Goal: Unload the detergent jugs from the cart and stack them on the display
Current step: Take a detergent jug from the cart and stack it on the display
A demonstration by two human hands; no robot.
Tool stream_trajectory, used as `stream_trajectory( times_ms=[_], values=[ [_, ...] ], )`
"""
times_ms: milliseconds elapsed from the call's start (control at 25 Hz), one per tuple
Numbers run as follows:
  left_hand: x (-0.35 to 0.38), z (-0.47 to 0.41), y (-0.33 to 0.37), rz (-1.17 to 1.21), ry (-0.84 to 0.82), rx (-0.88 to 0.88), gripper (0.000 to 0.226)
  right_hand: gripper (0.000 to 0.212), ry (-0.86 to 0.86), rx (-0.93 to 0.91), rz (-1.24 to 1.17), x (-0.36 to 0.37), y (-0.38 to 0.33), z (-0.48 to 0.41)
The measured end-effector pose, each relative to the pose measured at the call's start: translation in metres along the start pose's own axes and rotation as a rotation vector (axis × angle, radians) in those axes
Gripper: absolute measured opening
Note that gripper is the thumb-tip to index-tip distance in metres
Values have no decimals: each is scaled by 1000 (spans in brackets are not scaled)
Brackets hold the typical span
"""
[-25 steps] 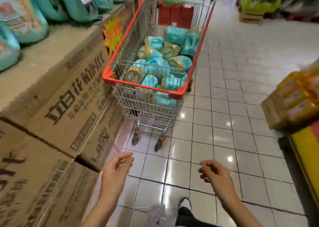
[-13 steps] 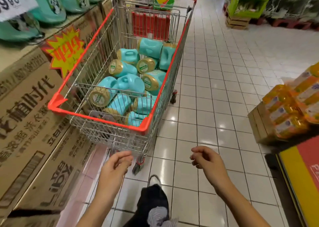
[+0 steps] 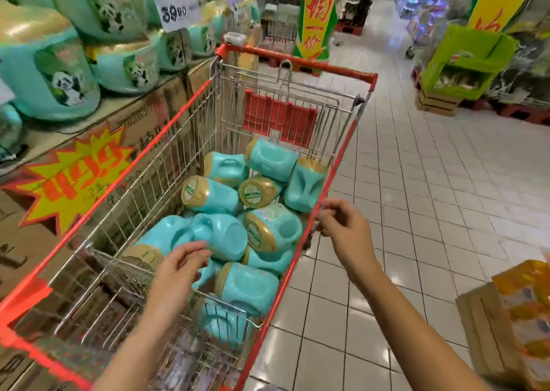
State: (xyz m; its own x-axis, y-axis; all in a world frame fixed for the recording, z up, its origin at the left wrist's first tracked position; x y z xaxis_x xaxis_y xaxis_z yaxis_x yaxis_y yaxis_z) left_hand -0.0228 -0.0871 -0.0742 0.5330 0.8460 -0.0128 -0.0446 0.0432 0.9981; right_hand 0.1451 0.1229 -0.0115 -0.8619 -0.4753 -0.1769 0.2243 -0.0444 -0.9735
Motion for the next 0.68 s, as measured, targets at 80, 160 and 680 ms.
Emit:
stream_trajectory(
  times_ms=[80, 160, 680],
  values=[
    [18, -43, 5, -7, 23, -7, 14, 24, -42, -48, 17, 17, -17, -59],
    [36, -84, 3, -19, 62, -24, 15, 23, -59, -71, 64, 34, -24, -121],
    [199, -309, -70, 133, 329, -417, 70, 67, -505, 157, 825, 128, 42, -465]
  ],
)
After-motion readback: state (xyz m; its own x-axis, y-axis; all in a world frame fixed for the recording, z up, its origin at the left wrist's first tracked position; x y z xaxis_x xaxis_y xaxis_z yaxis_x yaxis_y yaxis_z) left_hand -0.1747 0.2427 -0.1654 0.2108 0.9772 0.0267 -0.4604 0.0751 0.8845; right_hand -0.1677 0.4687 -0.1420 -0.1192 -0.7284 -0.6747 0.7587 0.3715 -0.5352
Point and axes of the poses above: each hand's wrist, its own z-axis away from the middle knuckle, its own x-axis out of the palm, y = z × x, the point moved 3 cm from there along -z, towards the middle knuckle, and after that the axes turned 10 degrees about x, right-handed, at the moved point
